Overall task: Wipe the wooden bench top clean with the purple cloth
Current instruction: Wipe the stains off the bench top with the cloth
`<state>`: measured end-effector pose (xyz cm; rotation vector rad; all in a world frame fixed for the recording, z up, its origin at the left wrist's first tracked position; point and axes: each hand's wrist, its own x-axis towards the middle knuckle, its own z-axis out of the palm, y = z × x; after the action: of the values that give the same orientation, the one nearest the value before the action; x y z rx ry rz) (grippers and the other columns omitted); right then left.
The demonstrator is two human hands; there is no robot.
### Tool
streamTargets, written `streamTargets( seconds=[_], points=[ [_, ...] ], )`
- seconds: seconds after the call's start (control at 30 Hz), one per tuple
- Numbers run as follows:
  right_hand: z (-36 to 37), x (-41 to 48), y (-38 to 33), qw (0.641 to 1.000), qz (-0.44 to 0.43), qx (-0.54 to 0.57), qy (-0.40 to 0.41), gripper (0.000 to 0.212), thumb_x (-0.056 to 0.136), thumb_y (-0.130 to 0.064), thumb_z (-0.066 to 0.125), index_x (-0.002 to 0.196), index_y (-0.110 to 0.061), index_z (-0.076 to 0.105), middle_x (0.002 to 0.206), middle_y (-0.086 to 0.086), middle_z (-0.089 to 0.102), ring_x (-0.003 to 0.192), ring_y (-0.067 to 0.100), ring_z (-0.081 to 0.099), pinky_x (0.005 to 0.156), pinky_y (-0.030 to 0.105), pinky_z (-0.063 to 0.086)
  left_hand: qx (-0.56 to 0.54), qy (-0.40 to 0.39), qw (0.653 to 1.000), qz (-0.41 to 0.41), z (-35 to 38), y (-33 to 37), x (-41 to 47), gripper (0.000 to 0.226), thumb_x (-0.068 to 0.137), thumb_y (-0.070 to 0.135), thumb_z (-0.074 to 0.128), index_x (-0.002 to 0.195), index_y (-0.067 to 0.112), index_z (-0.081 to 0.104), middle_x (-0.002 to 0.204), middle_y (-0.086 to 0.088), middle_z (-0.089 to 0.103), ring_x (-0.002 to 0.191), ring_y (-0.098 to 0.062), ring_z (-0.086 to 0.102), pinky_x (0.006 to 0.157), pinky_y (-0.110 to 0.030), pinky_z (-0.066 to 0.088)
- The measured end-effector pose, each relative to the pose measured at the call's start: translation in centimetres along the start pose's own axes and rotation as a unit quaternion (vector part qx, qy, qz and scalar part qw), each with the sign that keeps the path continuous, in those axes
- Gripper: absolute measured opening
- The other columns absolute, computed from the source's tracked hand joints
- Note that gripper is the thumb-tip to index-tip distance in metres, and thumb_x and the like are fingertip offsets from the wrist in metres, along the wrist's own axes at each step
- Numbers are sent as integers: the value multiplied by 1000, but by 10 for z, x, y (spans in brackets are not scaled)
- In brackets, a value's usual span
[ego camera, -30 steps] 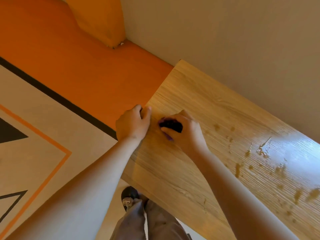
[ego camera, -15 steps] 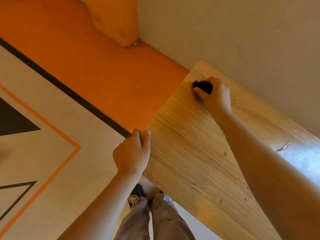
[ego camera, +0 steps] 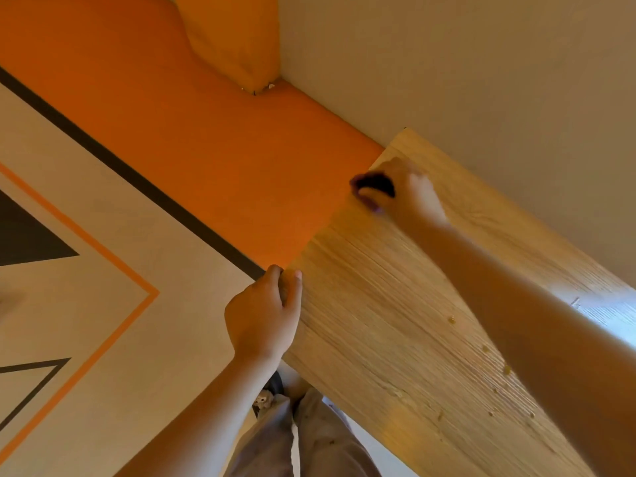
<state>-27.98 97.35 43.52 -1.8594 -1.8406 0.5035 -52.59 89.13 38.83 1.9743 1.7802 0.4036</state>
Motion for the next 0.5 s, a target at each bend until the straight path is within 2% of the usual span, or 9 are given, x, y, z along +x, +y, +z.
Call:
streamTargets(
  seconds=[0.07,0.13,0.27,0.43,0.5],
  points=[
    [-12,26,28,995,56,-58,54,24,89,-27,63,102,-7,66,108,9,60,101,22,55,83,27,44,-3,-1,1000,-4,2,-2,0,46,95,57,19,64,29,39,43,7,38,35,-9,40,35,-22,26],
    [-19,47,52,985,111,-93,90,29,89,-29,63,108,-6,62,113,11,58,104,26,54,81,27,39,-2,0,1000,-6,3,-2,1,46,95,57,20,65,28,40,43,7,39,35,-10,41,35,-24,28],
    [-21,63,62,973,172,-79,131,29,89,-26,62,108,-5,61,114,12,57,103,28,54,78,27,39,8,6,1000,-13,3,-2,0,45,95,55,24,65,28,42,43,6,41,36,-9,42,35,-25,29],
    [-3,29,34,988,107,-66,91,19,87,-22,65,101,-10,64,105,8,60,96,26,57,76,31,45,5,12,1000,-11,2,-3,0,44,96,56,25,68,29,47,43,8,41,36,-8,42,34,-23,27],
    [7,7,21,994,69,-49,72,17,86,-21,67,99,-11,65,102,5,61,95,22,57,77,33,49,3,16,1000,-12,2,-2,0,44,96,56,25,70,30,50,44,8,42,36,-8,43,34,-25,31]
  ],
)
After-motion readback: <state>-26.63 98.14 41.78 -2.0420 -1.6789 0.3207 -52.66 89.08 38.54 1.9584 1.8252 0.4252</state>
